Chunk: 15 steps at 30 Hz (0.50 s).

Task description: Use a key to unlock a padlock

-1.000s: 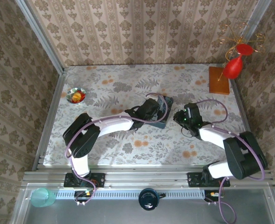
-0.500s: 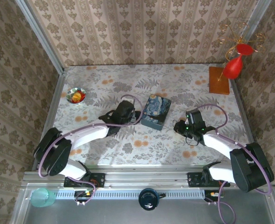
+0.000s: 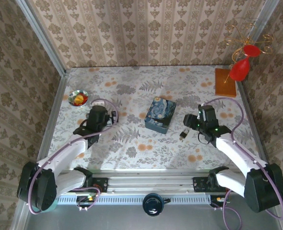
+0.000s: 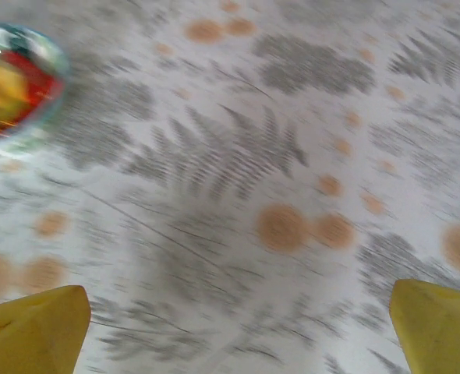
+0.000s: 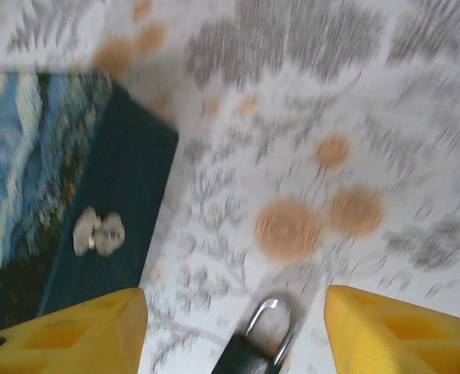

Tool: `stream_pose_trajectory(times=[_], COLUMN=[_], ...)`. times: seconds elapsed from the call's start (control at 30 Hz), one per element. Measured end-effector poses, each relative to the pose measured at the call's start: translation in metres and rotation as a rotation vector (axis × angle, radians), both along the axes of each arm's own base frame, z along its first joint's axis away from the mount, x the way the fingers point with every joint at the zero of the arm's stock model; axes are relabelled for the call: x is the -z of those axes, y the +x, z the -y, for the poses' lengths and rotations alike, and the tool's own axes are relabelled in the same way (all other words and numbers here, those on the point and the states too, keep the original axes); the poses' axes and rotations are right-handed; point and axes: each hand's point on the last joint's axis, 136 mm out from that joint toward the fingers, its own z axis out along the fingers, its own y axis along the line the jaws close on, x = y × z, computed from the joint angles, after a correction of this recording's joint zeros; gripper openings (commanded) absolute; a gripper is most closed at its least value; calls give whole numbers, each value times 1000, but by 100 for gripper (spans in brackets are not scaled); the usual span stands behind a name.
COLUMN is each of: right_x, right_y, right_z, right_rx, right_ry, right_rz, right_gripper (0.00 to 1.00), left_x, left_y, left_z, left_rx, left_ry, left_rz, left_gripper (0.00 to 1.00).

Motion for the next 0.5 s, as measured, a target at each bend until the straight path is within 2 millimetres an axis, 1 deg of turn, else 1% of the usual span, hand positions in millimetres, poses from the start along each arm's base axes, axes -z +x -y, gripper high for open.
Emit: stream_pose_trajectory(times=[0.03,0.1,0.17,0.2,0.27,0.37,0.43,0.5], right_x=[-7,-14,-20,-22,-23,-19,-12,-4], right_y=[5,12,20,25,33,44,50,54], right_z=[6,17,28,34,46,63,70,73], right_rx=[8,30,53,69,106,153,165,165], right_ry=[-42,-117,-198,-242,-317,-421,-464,-486], right_rz=[31,73,112,131,149,157,164,177], right_gripper=[67,73,84,85,87,88,88,89], left_x=[-2,0,5,7,11,23,32,37], left_y=[3,5,4,3,2,1,3,8], left_z=[-15,-43,-60,-65,-69,-72,-79,-86], left_rx=[-37,-101,-130,-130,-111,-85,-96,-117], left_ry=[25,77,125,155,198,257,281,286], left_rz=[17,25,28,36,68,107,104,109], left_gripper=[100,100,100,100,100,100,100,100])
